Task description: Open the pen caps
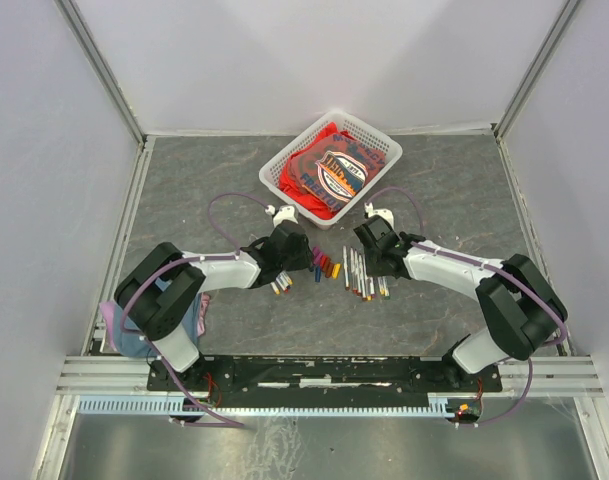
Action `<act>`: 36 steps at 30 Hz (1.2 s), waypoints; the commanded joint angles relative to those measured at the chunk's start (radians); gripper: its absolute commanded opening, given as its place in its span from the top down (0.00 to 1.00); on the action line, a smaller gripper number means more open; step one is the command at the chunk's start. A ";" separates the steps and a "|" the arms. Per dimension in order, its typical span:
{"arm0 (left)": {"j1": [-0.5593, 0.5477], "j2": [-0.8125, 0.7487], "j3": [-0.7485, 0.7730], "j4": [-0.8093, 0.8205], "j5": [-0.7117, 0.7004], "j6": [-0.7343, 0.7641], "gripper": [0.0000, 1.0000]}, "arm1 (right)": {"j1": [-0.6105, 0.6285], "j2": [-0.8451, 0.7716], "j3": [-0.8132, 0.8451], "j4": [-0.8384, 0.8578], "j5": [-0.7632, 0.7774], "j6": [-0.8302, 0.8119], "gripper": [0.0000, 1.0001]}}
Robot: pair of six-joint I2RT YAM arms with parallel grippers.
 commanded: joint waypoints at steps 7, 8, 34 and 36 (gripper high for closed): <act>-0.006 -0.056 0.003 0.016 -0.032 0.013 0.62 | -0.006 -0.017 0.017 0.022 0.009 0.004 0.73; -0.006 -0.059 0.003 0.015 -0.033 0.013 0.62 | -0.006 -0.019 0.017 0.021 0.008 0.004 0.73; -0.005 -0.174 -0.059 0.028 -0.103 0.002 0.62 | -0.380 -0.079 -0.083 0.020 0.104 0.191 0.75; -0.006 -0.175 -0.060 0.028 -0.103 0.002 0.62 | -0.384 -0.071 -0.090 0.019 0.090 0.205 0.76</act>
